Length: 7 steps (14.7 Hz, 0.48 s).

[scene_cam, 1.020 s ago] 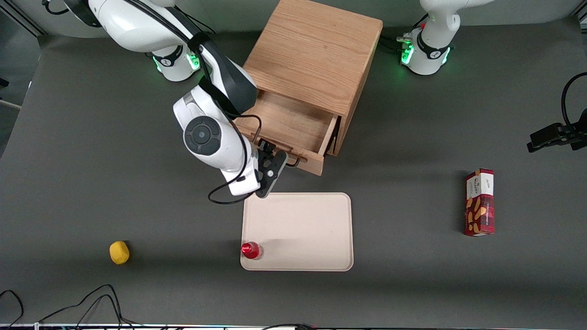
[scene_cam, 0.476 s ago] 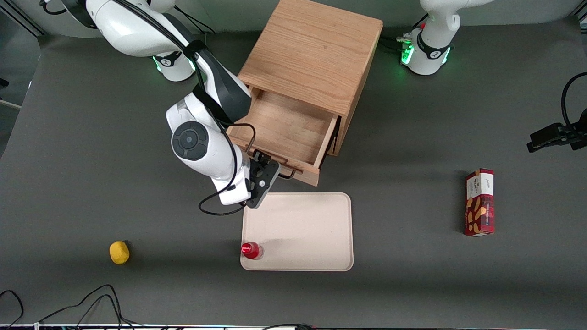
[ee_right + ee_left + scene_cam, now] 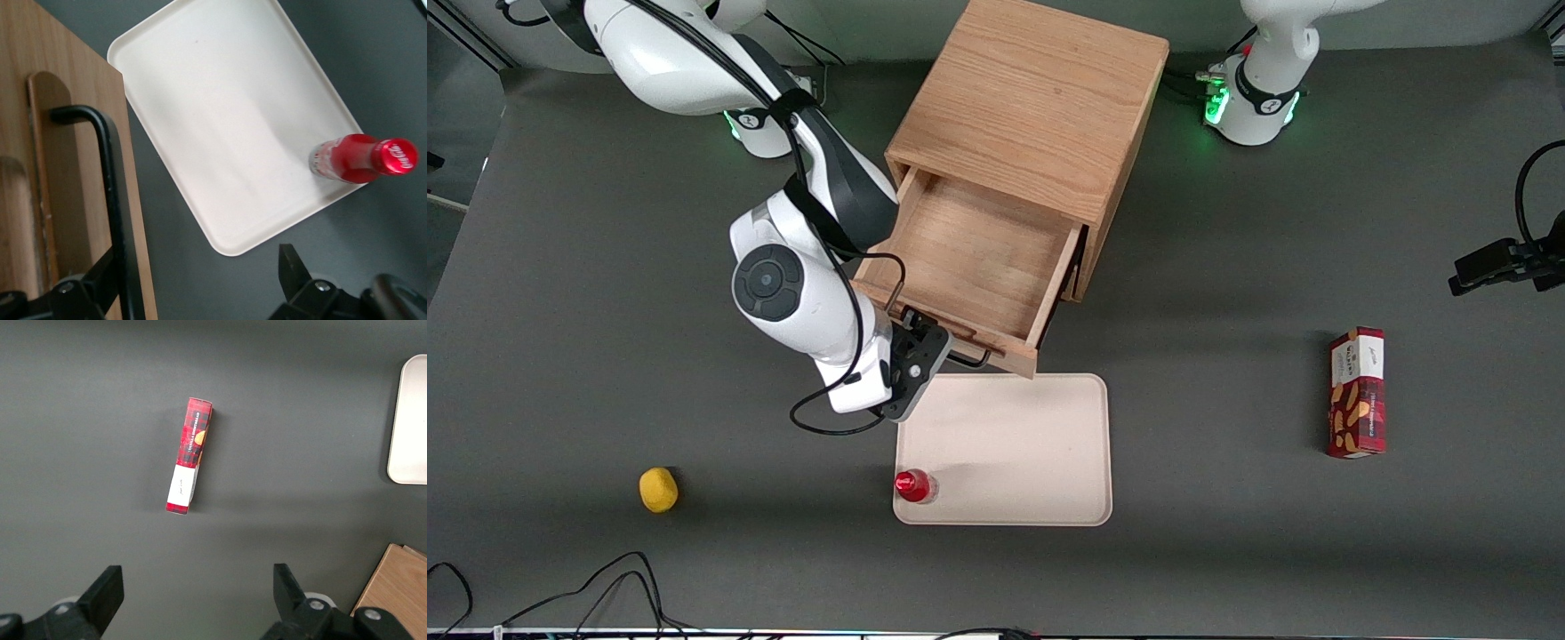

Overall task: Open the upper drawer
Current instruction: 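Pull the upper drawer outward by its handle with the right gripper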

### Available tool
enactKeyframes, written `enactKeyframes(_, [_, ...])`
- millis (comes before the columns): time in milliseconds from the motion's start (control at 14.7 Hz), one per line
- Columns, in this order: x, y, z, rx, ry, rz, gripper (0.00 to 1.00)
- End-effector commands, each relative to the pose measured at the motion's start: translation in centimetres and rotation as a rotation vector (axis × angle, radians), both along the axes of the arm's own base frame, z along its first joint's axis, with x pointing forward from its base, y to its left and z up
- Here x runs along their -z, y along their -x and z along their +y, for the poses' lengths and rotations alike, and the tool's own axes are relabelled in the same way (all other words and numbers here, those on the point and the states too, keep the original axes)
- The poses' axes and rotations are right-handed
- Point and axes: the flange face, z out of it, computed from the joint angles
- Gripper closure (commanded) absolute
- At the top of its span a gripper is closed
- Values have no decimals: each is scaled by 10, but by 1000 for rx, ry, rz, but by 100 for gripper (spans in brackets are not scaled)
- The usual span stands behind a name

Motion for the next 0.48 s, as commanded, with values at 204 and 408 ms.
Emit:
enactKeyframes(204, [-1, -22, -16, 0, -11, -62, 0])
enactKeyframes(408, [0, -26, -17, 10, -23, -82, 0])
